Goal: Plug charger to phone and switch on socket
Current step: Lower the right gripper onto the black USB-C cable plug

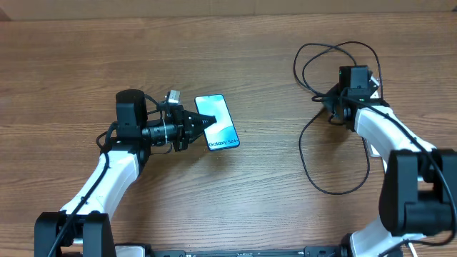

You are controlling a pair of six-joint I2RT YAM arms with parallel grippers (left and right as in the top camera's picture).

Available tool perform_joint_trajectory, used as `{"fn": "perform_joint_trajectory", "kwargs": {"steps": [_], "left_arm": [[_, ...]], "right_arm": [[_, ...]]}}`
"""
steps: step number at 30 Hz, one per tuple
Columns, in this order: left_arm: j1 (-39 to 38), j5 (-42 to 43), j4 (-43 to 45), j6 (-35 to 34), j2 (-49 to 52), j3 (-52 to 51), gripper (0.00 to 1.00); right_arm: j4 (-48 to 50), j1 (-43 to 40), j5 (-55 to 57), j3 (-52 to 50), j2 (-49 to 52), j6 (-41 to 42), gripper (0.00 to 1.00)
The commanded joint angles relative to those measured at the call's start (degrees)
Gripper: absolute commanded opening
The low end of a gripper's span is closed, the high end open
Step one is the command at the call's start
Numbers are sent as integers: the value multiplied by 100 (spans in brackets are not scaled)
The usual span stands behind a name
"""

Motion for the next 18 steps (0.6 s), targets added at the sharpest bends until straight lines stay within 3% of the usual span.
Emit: {"fn": "perform_joint_trajectory", "kwargs": {"steps": [1, 6, 18], "left_arm": [[-15, -37, 42, 127, 2, 42, 4], [-17, -85, 42, 96, 2, 42, 4], [-15, -96, 44, 83, 2, 42, 4]], "right_arm": [[33, -20, -22, 107, 109, -90, 42], [15, -20, -24, 103, 177, -90, 36], [118, -20, -68, 98, 433, -96, 35]]}}
